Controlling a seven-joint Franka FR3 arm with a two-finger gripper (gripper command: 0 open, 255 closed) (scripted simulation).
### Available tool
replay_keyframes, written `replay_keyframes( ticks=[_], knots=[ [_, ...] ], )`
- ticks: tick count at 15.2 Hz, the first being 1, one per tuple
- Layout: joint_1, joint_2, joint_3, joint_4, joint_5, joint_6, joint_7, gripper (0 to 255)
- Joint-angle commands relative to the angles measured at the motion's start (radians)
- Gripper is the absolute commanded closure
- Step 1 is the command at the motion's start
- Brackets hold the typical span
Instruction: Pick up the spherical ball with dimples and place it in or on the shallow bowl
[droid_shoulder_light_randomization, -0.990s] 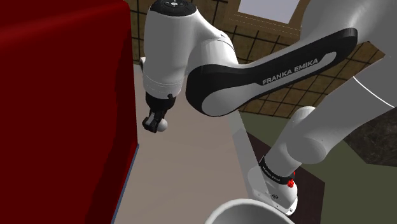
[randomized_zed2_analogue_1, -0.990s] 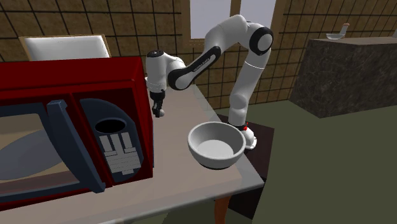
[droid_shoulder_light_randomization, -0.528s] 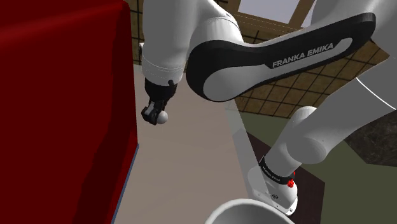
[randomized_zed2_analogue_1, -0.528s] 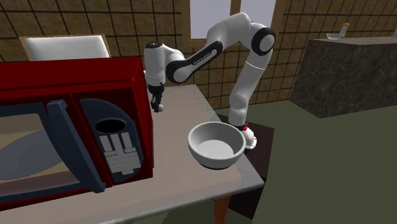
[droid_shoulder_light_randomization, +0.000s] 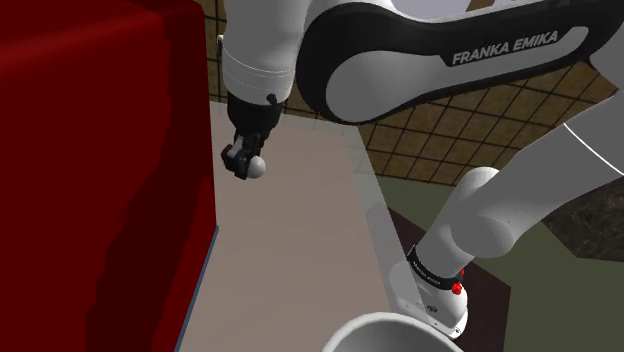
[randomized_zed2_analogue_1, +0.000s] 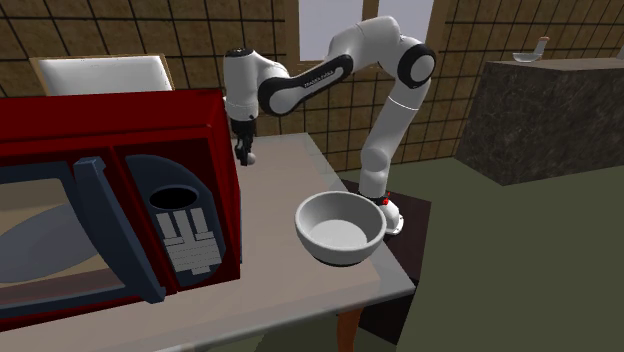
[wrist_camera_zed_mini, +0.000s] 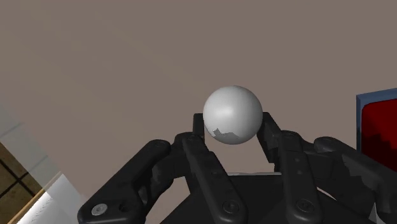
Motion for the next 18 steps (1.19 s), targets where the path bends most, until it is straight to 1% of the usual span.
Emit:
replay_keyframes(
  ticks=[1, 13, 14, 18],
  knots=[
    [0.001, -0.009, -0.006, 0.021, 0.005, -0.029, -0.009, 255],
    [-0.004, -0.016, -0.024, 0.174, 0.009, -0.186, -0.040, 255],
    [-0.004, -0.017, -0.024, 0.176, 0.009, -0.187, -0.041, 255],
    [0.043, -0.103, 0.002, 0.125, 0.061, -0.219, 0.006, 255]
  ],
)
